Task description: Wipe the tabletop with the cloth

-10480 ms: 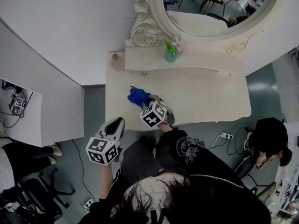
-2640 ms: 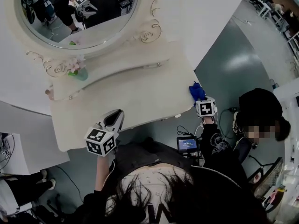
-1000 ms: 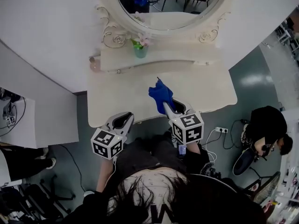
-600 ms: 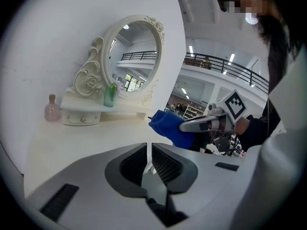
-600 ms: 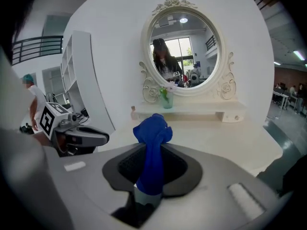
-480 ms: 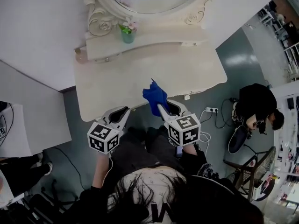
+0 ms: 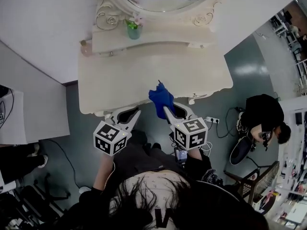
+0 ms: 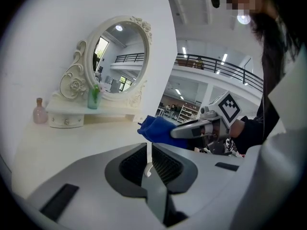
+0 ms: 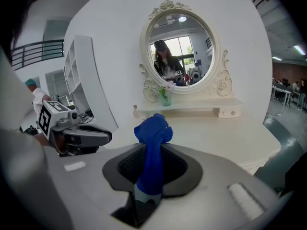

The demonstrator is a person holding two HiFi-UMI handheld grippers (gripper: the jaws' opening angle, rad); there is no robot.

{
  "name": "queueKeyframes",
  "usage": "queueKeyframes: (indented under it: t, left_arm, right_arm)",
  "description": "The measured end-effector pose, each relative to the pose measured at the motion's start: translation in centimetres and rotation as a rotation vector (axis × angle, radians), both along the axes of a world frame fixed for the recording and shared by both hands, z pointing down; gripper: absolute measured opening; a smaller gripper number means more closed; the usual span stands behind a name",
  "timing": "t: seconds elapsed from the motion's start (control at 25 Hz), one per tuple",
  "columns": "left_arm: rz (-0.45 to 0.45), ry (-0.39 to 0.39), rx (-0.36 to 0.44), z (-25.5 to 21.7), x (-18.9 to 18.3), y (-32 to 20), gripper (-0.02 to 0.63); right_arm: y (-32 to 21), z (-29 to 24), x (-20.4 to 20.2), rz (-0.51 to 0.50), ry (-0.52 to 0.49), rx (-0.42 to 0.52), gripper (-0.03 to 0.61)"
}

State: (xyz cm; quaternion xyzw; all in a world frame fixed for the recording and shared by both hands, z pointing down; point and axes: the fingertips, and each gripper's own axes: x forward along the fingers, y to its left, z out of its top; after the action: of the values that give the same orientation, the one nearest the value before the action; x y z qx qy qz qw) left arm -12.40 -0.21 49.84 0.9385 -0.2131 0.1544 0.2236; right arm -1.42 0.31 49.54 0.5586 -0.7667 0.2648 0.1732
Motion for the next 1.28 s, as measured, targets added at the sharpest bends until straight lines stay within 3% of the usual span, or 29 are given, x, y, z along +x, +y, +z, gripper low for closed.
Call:
queueKeyframes:
  t: [0.68, 1.28]
  left_arm:
    - [-0.177, -0.057, 0.033, -1.1, 3.3, 10.1, 0.009]
    - [-0.192, -0.061, 0.060, -1.8, 5.9, 18.5, 0.009]
  right_arm:
    - [8.4, -0.1, 3.3, -0.148, -0.079, 0.034, 0.089]
    - [16.0, -0.5, 4.6, -0.220, -0.107, 0.061, 0.089]
